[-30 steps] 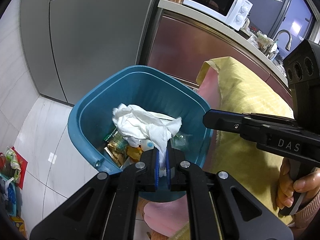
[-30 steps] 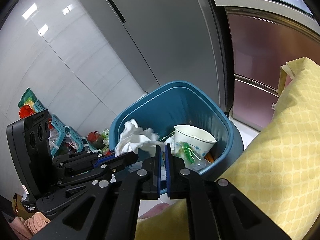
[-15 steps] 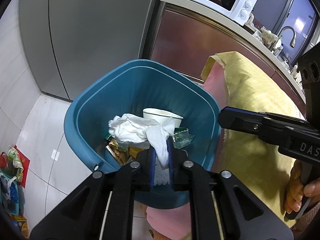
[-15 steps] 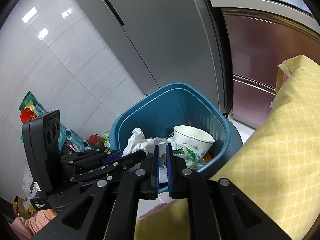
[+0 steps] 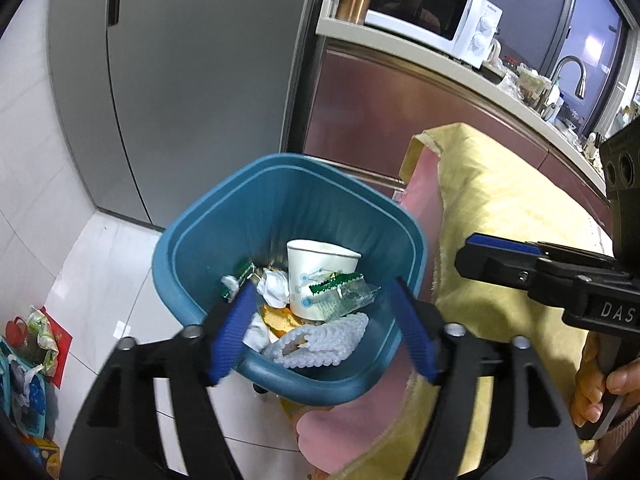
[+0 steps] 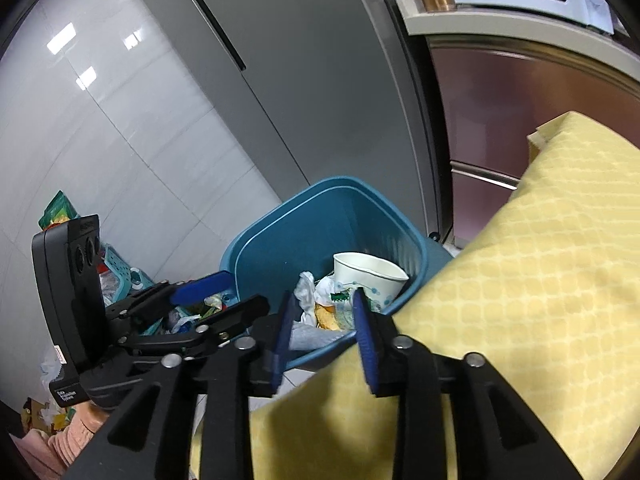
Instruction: Collect trash
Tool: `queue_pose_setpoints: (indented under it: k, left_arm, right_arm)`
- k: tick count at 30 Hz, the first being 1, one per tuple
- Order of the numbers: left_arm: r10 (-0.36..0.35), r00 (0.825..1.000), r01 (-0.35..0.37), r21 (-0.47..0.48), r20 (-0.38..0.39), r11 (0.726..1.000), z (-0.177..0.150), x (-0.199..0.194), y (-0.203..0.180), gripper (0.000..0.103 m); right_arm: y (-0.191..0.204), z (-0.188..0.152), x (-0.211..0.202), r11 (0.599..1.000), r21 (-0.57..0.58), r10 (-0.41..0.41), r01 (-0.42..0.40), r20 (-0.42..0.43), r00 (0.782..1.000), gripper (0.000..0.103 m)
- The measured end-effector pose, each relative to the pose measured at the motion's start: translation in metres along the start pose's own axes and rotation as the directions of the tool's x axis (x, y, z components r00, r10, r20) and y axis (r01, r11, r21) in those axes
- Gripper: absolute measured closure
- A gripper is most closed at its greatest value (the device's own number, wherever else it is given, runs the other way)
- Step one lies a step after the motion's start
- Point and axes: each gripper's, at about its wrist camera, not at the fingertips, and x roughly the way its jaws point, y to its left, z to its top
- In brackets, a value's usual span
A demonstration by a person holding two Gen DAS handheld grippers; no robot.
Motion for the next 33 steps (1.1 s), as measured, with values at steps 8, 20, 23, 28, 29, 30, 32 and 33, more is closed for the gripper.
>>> queue_pose_setpoints:
  k: [8, 20, 23, 28, 29, 30, 32, 33]
  left_arm:
    - [0.008, 0.995, -0.013, 0.051, 0.102, 0.999, -0.006, -0.039, -0.022, 0.006]
    - [-0.069, 0.968, 0.036, 0.139, 0.243, 0.990, -0.019, -0.086, -0.092, 0.006]
    - [-0.106, 0.958, 0.060, 0.173, 0.267, 0.983, -0.023, -0.093, -0.116, 0.006]
    - [-0.158, 0.940, 0.086, 0.238, 0.301, 0.967, -0.036, -0.102, -0.159, 0.006]
    - [-0.170, 0.938, 0.094, 0.249, 0.303, 0.964, -0.039, -0.103, -0.168, 0.006]
    - [-0.181, 0.935, 0.103, 0.256, 0.304, 0.961, -0.041, -0.103, -0.175, 0.006]
    - [-0.199, 0.929, 0.113, 0.273, 0.312, 0.955, -0.045, -0.103, -0.190, 0.006]
    - [-0.207, 0.927, 0.117, 0.283, 0.313, 0.952, -0.047, -0.103, -0.197, 0.006]
  right_arm:
    - [-0.012, -0.016, -0.051, 0.999, -0.022, -0.047, 0.049, 0.113, 0.993, 0.036]
    - [-0.034, -0.071, -0.134, 0.972, 0.001, -0.222, 0.233, 0.306, 0.926, 0.015]
    - [-0.035, -0.088, -0.157, 0.953, 0.022, -0.291, 0.303, 0.357, 0.888, 0.009]
    - [-0.044, -0.114, -0.194, 0.913, 0.099, -0.397, 0.396, 0.437, 0.807, 0.007]
    - [-0.047, -0.121, -0.201, 0.902, 0.122, -0.423, 0.415, 0.451, 0.786, 0.007]
    - [-0.050, -0.127, -0.207, 0.892, 0.138, -0.443, 0.430, 0.457, 0.771, 0.007]
    - [-0.056, -0.138, -0.218, 0.871, 0.176, -0.485, 0.459, 0.468, 0.739, 0.007]
    - [-0.060, -0.142, -0.222, 0.864, 0.191, -0.498, 0.466, 0.471, 0.728, 0.007]
